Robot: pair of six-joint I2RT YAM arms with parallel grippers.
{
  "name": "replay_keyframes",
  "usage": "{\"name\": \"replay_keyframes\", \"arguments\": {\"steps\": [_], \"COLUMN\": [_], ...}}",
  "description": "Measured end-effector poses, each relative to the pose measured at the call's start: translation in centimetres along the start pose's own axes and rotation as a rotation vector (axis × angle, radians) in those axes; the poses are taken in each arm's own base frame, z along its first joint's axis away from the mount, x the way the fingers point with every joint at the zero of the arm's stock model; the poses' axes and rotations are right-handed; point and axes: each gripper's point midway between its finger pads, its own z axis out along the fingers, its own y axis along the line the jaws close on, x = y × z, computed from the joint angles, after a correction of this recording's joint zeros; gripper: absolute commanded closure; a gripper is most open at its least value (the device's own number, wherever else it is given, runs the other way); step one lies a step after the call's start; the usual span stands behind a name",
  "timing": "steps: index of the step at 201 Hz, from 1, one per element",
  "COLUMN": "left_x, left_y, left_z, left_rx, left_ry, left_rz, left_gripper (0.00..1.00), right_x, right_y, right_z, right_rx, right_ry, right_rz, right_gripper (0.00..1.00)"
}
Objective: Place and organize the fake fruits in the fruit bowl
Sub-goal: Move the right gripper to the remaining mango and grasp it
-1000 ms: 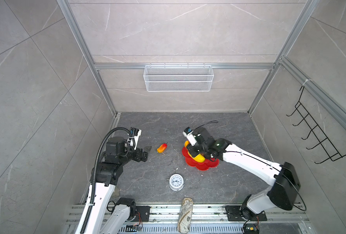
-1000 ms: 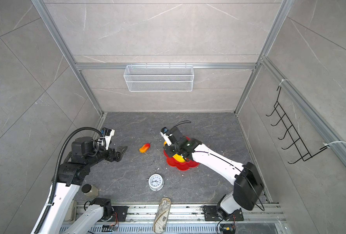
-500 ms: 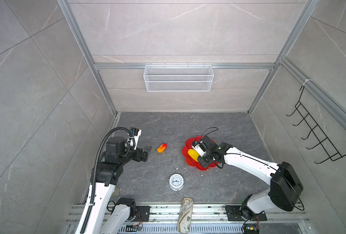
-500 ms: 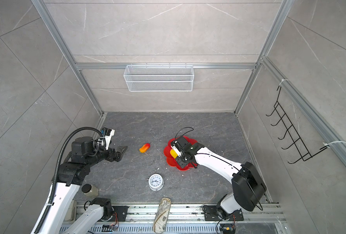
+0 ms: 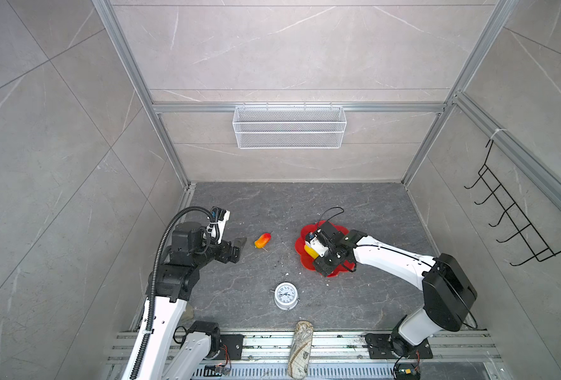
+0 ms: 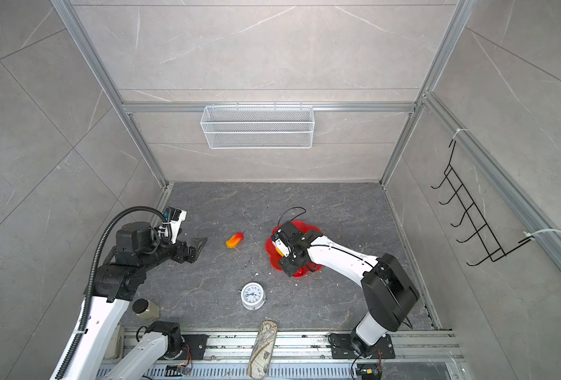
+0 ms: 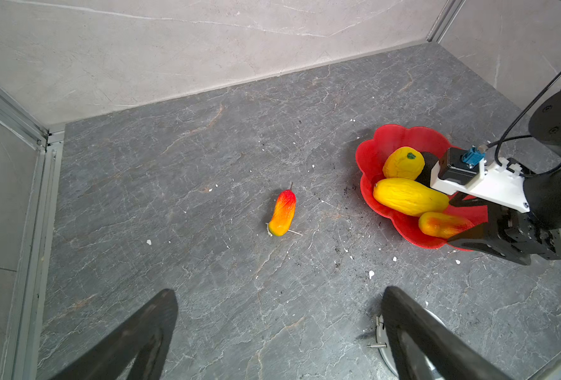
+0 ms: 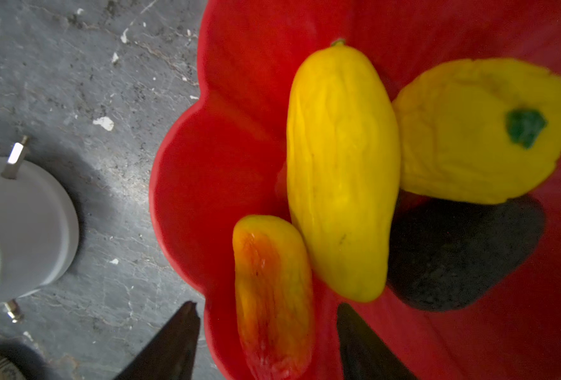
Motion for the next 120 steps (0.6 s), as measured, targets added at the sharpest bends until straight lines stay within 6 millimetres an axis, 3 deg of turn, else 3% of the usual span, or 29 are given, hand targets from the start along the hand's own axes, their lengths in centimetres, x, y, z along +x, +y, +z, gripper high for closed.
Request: {"name": "replay_keyframes", "arguments": {"steps": [38,67,86,120], "left_x": [0.0,0.0,0.0,0.0], "left_y": [0.0,0.0,0.0,0.0], "left_z": [0.1,0.1,0.1,0.0], "left_rx": [0.000,0.000,0.000,0.000], "left_ry": [0.003,0.003,0.003,0.001], "left_rz": [-0.001,-0.001,-0.001,0.000], "left_gripper": [0.00,0.00,0.00,0.00], "right_x": [-5.2,-10.9,-14.4,-18.1], "right_y": [0.9,3.1,4.4,5.6], "right_z": [-3.6,-5.7,-4.3,1.7], "right_rx": [-0.005,-0.031,-0.064,-0.105], "right_ry": [-0.141,-0.261,-0.293,-0.268], "right_rz": [-0.056,-0.145,-0.197,-0.260], "right_gripper": [0.01,0.00,0.00,0.00]}}
